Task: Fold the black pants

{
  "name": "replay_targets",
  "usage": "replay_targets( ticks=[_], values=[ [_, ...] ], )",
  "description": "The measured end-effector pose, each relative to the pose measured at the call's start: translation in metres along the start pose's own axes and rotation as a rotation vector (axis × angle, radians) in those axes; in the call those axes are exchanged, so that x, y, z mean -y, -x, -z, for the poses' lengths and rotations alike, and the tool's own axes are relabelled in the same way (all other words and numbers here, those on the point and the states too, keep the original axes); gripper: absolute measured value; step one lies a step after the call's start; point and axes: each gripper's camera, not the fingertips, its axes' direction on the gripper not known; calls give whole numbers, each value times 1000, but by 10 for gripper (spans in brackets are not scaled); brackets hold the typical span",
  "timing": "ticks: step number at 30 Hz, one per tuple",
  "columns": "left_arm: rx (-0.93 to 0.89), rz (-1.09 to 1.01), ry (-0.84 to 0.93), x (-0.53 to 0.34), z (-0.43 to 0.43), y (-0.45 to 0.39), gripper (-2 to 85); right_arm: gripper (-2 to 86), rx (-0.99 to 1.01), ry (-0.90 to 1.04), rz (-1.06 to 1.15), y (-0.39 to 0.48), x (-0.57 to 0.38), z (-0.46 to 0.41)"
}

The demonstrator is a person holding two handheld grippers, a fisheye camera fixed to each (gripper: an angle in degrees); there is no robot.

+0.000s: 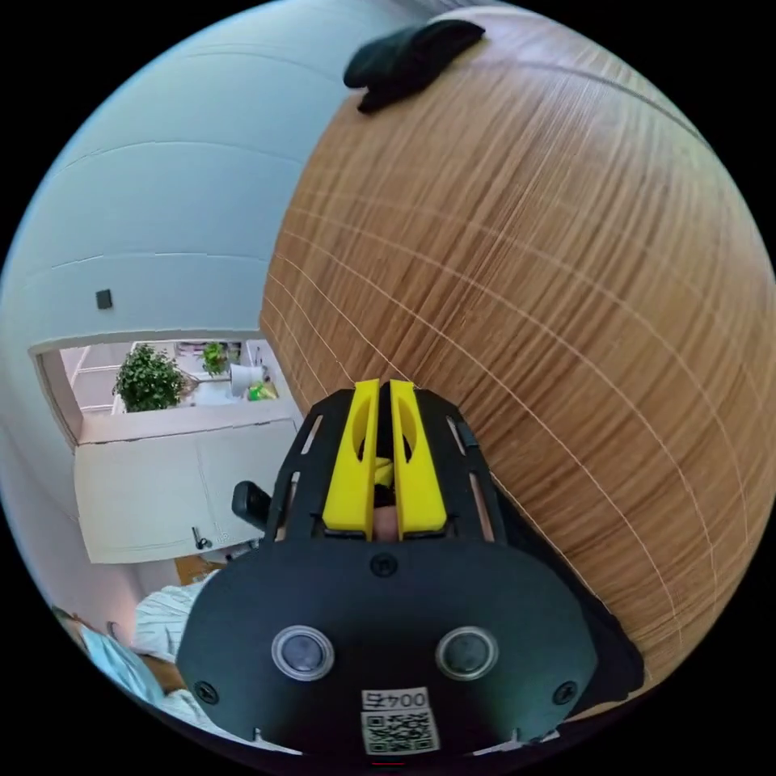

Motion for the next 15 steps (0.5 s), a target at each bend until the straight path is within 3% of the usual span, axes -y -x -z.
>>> replay_targets(
  ticks=[2,8,12,15],
  values=[
    [6,1,4,1,2,-2,11,-4,-76,-167,91,12,-61,34],
    [-70,10,11,26,38,-6,8,-2,-394,-366,103,13,-232,48],
    [-84,-61,-77,49,62,-29,4,18,-460,-474,81,17,-293,40],
    [15,-77,53,62,14,-39,5,51,-520,-506,95,31,-302,9]
  ],
)
